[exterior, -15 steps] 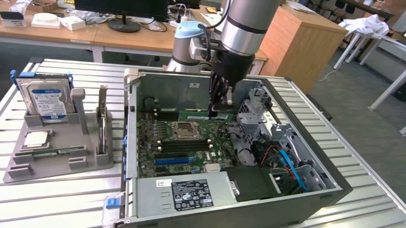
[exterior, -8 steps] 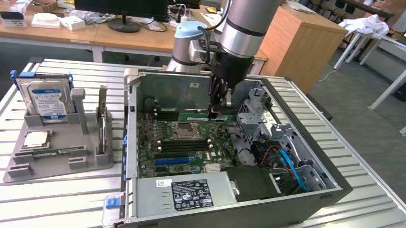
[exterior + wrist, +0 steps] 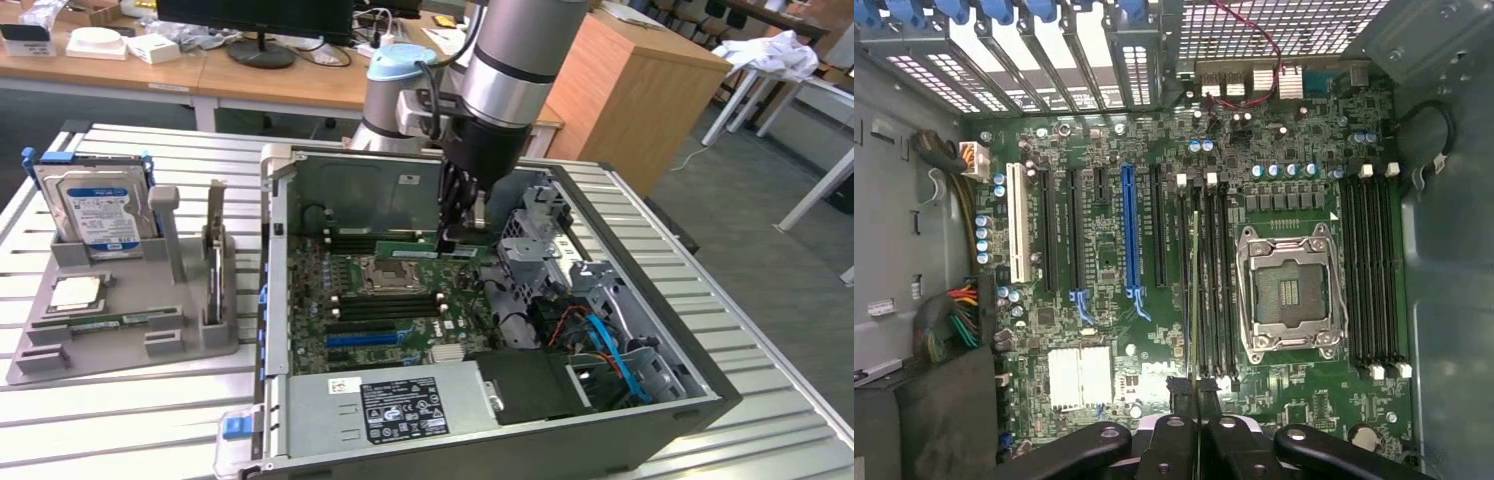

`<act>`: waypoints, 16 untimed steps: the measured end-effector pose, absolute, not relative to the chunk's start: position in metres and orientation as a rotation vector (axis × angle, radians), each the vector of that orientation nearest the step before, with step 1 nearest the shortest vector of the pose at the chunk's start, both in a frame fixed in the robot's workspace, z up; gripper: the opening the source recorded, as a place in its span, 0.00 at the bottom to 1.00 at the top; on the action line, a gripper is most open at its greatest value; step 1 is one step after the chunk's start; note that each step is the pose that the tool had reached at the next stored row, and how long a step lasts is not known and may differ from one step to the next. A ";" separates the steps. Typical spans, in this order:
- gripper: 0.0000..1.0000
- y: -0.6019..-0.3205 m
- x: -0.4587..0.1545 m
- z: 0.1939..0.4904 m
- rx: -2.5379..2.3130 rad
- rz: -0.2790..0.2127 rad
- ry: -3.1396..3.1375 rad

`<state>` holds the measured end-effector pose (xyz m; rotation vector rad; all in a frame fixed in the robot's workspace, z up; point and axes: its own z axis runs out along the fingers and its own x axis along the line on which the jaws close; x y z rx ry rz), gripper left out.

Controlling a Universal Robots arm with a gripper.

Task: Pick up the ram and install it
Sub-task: 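Insert the ram into the slot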

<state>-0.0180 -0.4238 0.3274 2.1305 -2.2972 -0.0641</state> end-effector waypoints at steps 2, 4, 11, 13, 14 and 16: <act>0.12 -0.424 -0.018 0.326 2.130 -0.064 -2.297; 0.12 -0.424 -0.018 0.325 2.131 -0.064 -2.297; 0.12 -0.424 -0.018 0.320 2.131 -0.064 -2.297; 0.12 -0.424 -0.018 0.318 2.130 -0.064 -2.297; 0.12 -0.424 -0.018 0.318 2.131 -0.064 -2.297; 0.12 -0.424 -0.018 0.316 2.131 -0.064 -2.297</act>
